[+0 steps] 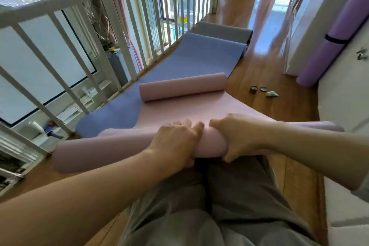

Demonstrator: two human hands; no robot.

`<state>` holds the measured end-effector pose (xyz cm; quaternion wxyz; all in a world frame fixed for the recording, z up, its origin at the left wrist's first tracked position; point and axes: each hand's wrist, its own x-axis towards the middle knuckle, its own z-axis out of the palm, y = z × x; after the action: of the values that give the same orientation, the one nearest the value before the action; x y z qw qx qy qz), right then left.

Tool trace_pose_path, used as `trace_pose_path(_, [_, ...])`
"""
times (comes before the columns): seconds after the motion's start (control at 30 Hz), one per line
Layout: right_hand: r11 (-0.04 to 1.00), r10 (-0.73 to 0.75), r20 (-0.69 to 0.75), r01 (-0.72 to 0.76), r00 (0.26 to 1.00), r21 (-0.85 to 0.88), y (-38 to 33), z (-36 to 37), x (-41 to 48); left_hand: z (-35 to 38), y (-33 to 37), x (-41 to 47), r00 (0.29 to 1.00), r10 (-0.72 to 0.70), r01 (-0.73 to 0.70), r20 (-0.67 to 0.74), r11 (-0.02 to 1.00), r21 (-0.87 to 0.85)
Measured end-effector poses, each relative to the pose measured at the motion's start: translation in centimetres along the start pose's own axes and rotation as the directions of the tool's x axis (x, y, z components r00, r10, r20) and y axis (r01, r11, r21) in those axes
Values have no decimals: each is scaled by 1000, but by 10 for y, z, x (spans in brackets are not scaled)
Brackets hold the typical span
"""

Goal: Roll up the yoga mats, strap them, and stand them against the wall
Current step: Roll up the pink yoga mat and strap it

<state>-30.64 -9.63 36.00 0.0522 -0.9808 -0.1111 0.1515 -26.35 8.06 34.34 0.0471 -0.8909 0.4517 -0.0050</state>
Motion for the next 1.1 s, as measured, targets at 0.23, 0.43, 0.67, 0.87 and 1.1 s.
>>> trace_pose_path(0.23, [997,-27,36,25,999,66,-21,58,-32,43,27,-38,988,23,-19,156,1000,-24])
trace_pose_path(0.43, [995,-12,-119,0,993,-100,-22,69,-53,37,13,-26,954,101,-42,283,977,-207])
trace_pose_path(0.67, [997,54,57,-58,997,56,-11,56,-28,28,8,-10,929,75,-9,363,983,-181])
trace_pose_path(0.87, [974,20,266,-79,964,214,4,43,2,46,25,-10,981,-64,71,183,997,-32])
trace_pose_path(1.1, [970,161,-170,-187,972,-155,-11,68,-20,34,-9,19,904,67,76,421,946,-314])
